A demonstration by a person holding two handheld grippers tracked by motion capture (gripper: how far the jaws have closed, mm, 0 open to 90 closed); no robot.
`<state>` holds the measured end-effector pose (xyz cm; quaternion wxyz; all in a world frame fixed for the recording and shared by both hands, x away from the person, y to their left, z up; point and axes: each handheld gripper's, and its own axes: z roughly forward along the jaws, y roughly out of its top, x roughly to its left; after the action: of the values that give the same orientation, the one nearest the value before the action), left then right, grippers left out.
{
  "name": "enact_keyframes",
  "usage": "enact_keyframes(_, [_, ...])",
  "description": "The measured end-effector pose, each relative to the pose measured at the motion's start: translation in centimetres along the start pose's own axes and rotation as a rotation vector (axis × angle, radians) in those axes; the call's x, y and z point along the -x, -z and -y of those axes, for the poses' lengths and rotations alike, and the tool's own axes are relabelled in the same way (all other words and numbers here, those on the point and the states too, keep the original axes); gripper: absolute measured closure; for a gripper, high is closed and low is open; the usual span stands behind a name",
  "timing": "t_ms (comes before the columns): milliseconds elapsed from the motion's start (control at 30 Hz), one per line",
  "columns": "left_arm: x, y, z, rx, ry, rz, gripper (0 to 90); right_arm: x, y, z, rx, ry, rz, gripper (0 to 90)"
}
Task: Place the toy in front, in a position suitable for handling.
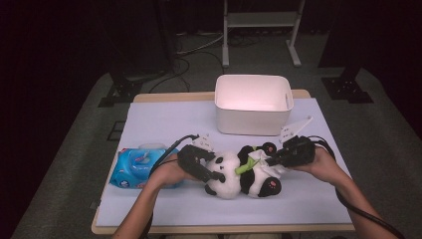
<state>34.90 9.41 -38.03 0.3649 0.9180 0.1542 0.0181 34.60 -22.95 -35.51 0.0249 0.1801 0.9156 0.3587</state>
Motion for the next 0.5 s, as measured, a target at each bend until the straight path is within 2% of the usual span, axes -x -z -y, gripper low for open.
enact_keyframes(333, [0.0, 0.0, 0.0, -0.008, 0.011, -0.006, 26.9, -2.6, 3.3, 2.4, 0.054, -0.010, 0.019, 83.1])
enact_keyframes(400, [0.0, 0.0, 0.0, -0.006, 0.021, -0.004, 26.9, -3.2, 3.6, 2.7, 0.055, -0.007, 0.014, 83.1])
enact_keyframes(500, [0.1, 0.1, -0.1, -0.019, 0.016, -0.003, 26.9, -4.1, 3.7, 2.9, 0.054, 0.010, 0.002, 83.1])
